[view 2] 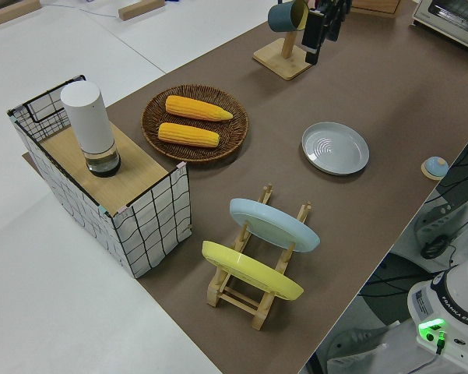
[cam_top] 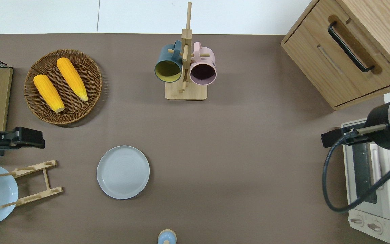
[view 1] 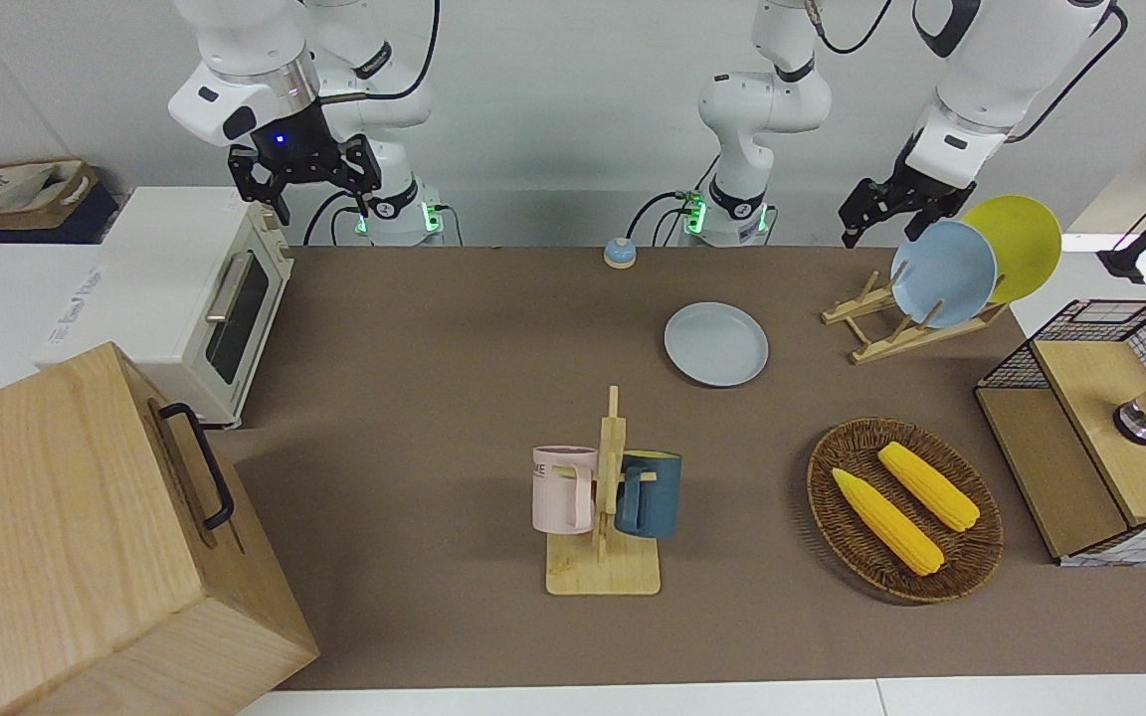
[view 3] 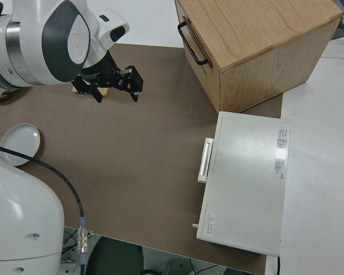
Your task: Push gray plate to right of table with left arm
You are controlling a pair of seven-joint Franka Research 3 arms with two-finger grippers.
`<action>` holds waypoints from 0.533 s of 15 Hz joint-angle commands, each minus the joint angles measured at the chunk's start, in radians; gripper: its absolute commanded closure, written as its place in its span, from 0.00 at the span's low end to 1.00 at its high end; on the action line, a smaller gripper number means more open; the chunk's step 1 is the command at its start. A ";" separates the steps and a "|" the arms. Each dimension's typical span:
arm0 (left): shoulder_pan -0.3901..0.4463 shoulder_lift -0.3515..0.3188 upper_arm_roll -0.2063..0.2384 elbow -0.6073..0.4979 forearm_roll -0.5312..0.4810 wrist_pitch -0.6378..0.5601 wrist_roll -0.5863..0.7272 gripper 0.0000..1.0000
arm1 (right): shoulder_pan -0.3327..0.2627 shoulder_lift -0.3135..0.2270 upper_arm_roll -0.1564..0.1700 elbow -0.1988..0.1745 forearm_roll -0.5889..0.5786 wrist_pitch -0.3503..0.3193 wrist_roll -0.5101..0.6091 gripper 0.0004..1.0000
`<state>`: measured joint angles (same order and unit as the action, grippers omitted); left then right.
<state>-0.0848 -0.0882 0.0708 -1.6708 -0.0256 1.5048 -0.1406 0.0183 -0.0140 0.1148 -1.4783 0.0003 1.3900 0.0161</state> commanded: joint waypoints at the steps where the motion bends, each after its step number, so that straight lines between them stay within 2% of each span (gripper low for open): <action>1: 0.003 0.007 0.011 0.014 0.010 -0.014 0.001 0.00 | -0.020 -0.003 0.017 0.009 0.004 -0.016 0.013 0.02; 5: 0.002 0.010 0.012 0.003 0.010 -0.032 -0.008 0.00 | -0.020 -0.003 0.016 0.009 0.004 -0.016 0.013 0.02; 8: -0.001 -0.036 0.012 -0.117 0.010 0.021 -0.013 0.00 | -0.020 -0.003 0.016 0.009 0.004 -0.016 0.013 0.02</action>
<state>-0.0848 -0.0840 0.0813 -1.6880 -0.0256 1.4905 -0.1406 0.0183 -0.0140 0.1148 -1.4783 0.0003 1.3900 0.0161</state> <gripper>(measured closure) 0.000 0.013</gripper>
